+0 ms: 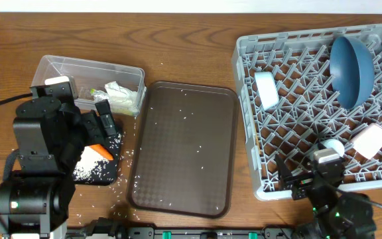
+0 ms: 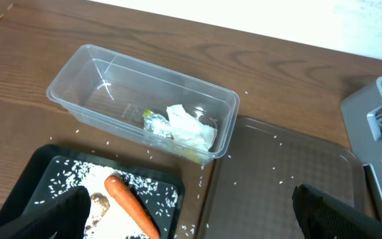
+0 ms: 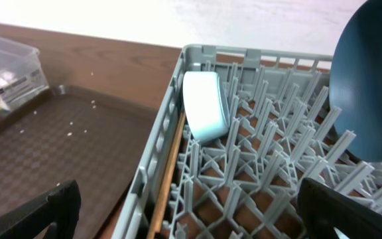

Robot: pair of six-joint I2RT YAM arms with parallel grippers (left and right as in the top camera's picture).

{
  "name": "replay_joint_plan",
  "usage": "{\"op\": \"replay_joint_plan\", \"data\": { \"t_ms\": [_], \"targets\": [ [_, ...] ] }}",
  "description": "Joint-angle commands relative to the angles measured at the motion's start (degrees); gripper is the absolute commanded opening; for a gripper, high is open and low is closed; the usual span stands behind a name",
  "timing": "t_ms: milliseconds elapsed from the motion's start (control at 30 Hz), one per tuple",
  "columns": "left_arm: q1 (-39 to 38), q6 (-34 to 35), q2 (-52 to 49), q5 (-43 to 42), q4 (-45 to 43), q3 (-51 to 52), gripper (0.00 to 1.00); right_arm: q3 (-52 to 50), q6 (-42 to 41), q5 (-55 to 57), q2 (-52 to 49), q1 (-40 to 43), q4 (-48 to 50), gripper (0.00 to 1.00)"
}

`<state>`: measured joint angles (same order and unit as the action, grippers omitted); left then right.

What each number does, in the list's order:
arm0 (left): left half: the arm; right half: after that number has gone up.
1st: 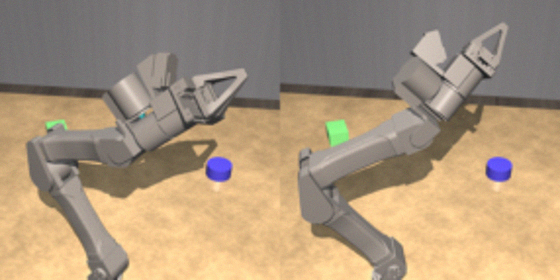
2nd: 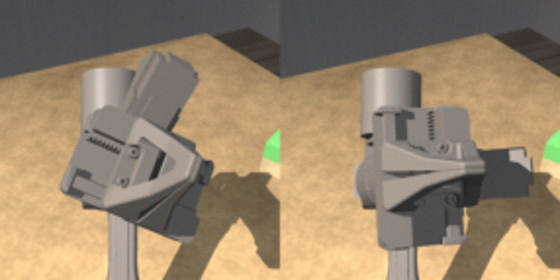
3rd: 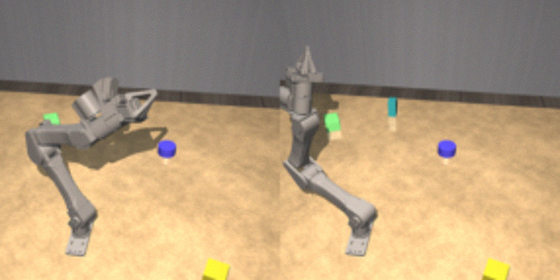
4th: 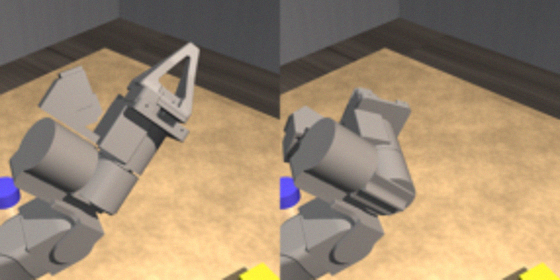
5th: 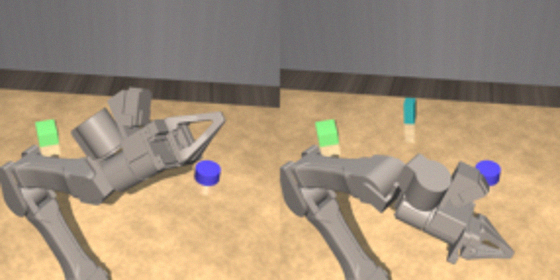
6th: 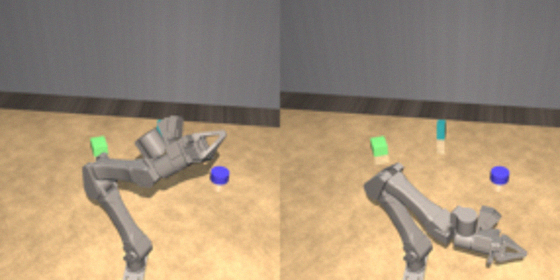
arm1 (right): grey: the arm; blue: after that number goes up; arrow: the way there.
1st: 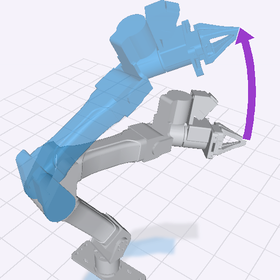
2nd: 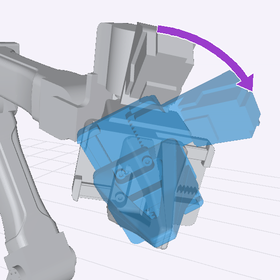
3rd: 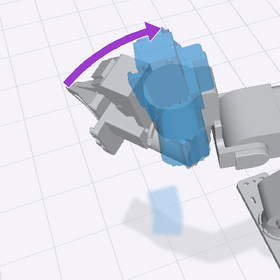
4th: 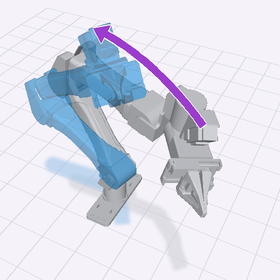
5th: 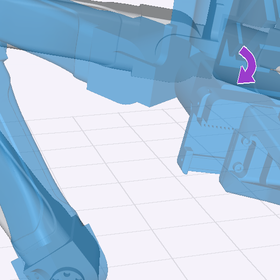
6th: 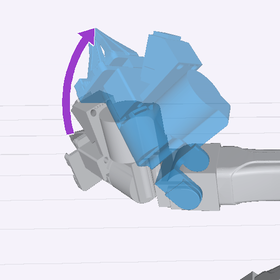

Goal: Sort waste into correct bins and load items into the dishwasher rack

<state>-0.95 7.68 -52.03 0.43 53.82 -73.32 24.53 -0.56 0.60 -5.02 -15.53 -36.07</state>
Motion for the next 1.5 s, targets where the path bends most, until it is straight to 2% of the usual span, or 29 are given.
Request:
{"op": "replay_joint_plan", "data": {
  "t_ms": [0,433,1467],
  "targets": [
    [0.2,0.5,0.0,0.5,0.2,-0.1,0.98,-4.7,0.9,-0.9,4.4,1.3,2.5,0.99],
    [0.2,0.5,0.0,0.5,0.2,-0.1,0.98,-24.2,0.6,-2.2,4.7,1.6,32.3,0.99],
    [0.2,0.3,1.8,0.6,1.7,0.0,0.98,-24.2,0.6,-2.1,4.7,1.6,32.0,0.99]
  ]
}}
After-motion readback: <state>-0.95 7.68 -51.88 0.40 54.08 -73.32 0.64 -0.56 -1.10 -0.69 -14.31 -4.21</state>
